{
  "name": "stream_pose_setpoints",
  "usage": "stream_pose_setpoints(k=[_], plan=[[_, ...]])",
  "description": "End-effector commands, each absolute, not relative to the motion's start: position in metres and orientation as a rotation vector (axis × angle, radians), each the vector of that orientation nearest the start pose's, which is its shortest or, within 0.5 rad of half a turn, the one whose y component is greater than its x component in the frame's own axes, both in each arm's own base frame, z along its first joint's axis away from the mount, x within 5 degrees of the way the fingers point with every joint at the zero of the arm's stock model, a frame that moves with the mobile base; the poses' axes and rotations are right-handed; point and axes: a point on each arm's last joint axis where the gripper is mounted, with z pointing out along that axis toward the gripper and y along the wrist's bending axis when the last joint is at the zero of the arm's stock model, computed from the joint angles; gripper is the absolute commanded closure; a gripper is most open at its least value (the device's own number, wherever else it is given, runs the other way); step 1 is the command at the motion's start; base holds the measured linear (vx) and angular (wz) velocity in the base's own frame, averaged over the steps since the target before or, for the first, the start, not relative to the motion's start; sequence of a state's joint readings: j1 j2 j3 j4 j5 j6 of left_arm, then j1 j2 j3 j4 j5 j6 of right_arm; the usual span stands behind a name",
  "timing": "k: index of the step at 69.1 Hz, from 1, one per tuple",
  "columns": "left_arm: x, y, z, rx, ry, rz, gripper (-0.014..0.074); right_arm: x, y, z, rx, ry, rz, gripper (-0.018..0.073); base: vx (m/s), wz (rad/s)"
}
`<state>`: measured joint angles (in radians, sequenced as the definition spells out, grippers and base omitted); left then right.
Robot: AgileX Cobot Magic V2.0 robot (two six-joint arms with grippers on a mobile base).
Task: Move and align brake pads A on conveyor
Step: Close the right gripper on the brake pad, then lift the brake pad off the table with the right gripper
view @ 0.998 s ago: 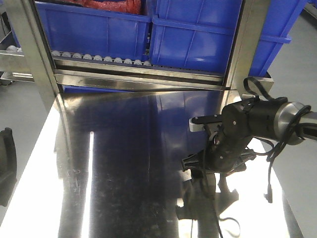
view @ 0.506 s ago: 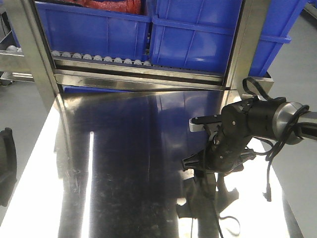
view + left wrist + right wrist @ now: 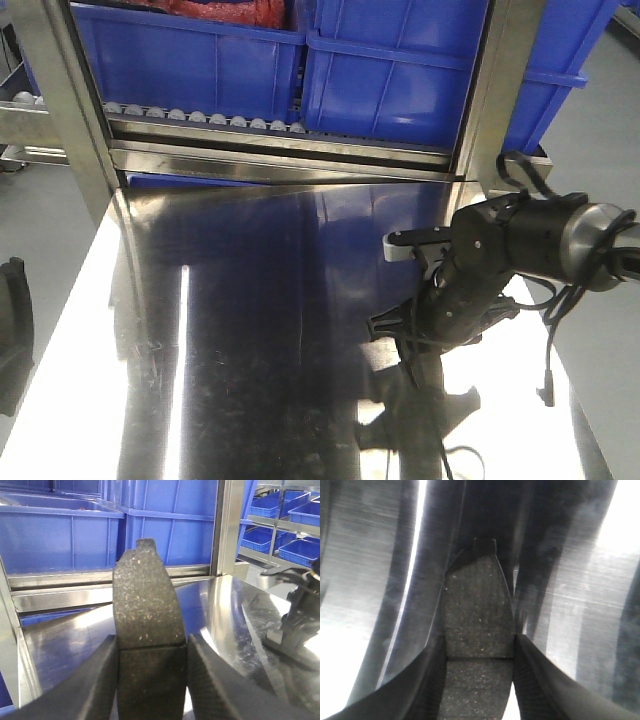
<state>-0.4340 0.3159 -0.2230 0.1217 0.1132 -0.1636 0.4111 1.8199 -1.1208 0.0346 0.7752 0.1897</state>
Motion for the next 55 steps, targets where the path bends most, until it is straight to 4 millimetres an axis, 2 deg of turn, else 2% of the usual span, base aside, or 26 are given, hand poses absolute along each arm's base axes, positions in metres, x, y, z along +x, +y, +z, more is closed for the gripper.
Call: stream_pose_setpoints(k=[1, 14, 29, 48, 55], plan=[[0.077, -0.036, 0.276, 0.31, 1.546, -0.378, 0.0449, 0.311, 0.137, 0.213, -0.317, 2.817, 0.161, 0.0538, 0.0, 0.0], [0.077, -0.036, 0.276, 0.31, 1.546, -0.378, 0.0449, 0.292, 0.129, 0.249, -0.317, 2.684, 0.205, 0.0536, 0.0, 0.0], [0.077, -0.036, 0.276, 0.31, 1.546, -0.378, 0.0449, 0.245, 0.107, 0.275, -0.326, 2.407, 0.264, 0.0535, 0.0, 0.0], [0.077, -0.036, 0.276, 0.31, 1.546, -0.378, 0.0449, 0.176, 0.076, 0.29, -0.319, 2.141, 0.294, 0.0535, 0.0, 0.0], [0.077, -0.036, 0.276, 0.31, 1.546, -0.378, 0.0449, 0.152, 0.065, 0.288, -0.317, 2.049, 0.302, 0.0534, 0.0, 0.0]])
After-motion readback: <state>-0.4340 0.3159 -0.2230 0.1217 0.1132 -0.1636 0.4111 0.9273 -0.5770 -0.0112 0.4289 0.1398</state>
